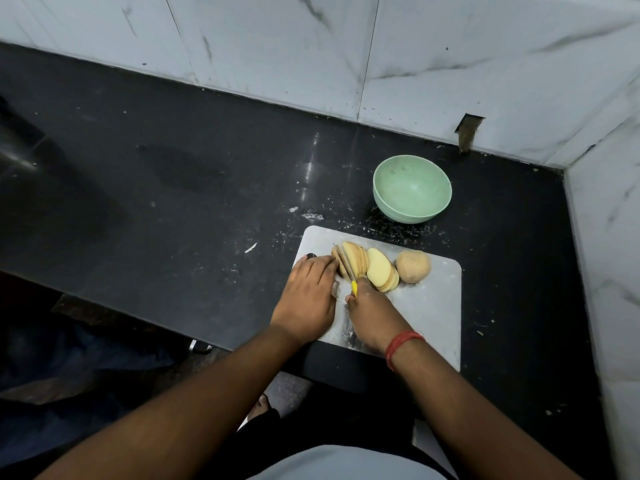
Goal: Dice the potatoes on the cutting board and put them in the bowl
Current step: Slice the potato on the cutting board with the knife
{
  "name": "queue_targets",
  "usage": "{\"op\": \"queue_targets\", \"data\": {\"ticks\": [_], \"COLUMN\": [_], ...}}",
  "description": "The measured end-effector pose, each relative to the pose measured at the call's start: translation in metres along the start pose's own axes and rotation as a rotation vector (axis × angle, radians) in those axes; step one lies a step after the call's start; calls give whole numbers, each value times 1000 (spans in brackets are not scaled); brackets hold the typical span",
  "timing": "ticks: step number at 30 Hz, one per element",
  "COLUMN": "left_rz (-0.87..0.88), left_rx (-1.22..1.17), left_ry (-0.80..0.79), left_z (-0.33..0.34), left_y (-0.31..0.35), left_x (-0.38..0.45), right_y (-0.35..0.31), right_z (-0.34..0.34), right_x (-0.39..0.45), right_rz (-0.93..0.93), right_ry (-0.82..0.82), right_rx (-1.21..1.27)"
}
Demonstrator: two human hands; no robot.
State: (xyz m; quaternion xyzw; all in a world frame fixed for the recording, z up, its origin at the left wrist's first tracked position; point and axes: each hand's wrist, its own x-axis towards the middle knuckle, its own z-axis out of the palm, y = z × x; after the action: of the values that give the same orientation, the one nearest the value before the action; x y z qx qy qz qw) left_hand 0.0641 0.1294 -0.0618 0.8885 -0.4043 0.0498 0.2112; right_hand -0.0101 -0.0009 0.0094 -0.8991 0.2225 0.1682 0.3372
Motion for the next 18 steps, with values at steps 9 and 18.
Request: {"op": "queue_targets", "data": {"ticks": [9, 18], "left_rz": [3, 0], "left_rx": [-6, 5], "left_ry": [-2, -34], "left_z": [-2, -2], "left_y": [1, 0], "left_x": [-1, -2], "right_y": [-1, -1], "right_z": [0, -2], "right_x": [6, 9], "right_rz": [44, 59], "right_ry": [-44, -87], "right_rx": [-1, -1]}}
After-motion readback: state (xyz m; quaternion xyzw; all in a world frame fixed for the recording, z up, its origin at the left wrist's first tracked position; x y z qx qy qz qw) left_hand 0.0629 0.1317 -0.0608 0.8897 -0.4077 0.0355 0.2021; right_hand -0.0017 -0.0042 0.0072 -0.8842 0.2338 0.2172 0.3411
